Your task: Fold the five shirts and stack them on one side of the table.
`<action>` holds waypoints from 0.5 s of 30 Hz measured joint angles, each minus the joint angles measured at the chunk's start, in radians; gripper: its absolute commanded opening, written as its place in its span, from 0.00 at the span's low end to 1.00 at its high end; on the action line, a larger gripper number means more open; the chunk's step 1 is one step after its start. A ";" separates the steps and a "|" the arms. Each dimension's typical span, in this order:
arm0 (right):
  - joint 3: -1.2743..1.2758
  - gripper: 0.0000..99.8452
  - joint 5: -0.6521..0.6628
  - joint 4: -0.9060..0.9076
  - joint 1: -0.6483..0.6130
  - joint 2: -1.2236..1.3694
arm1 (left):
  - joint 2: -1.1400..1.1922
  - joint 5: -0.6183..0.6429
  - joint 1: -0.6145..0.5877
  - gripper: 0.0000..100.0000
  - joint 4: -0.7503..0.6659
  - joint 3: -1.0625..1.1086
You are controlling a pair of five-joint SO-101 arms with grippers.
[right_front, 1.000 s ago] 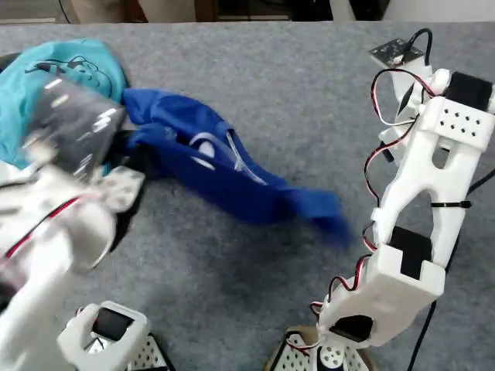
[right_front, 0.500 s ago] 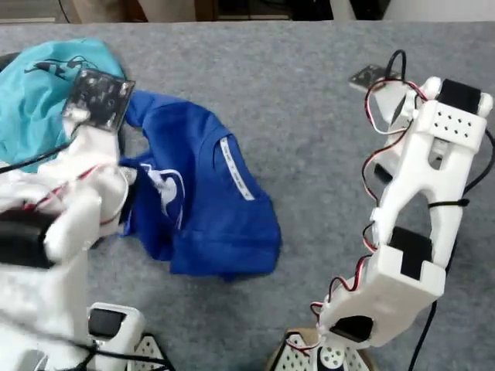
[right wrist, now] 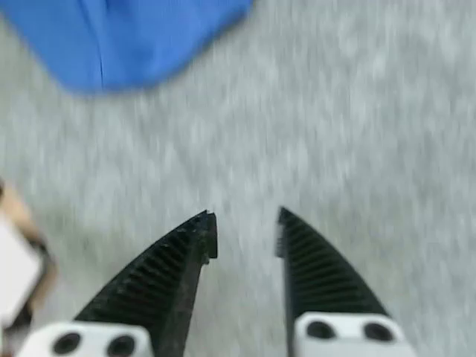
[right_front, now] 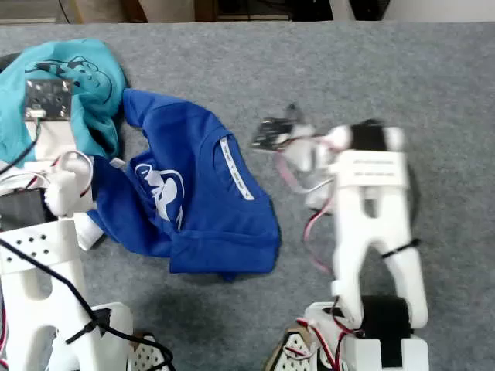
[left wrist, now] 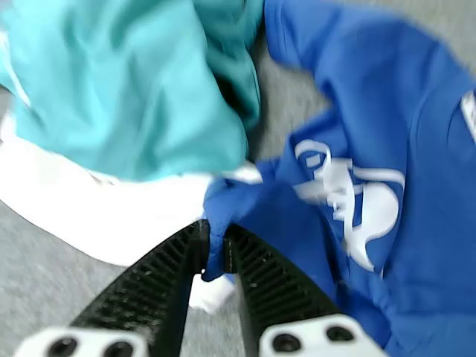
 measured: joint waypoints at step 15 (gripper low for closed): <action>-0.166 0.05 -0.359 -0.298 -0.308 0.569 | 0.000 0.000 -0.184 0.02 -0.084 0.239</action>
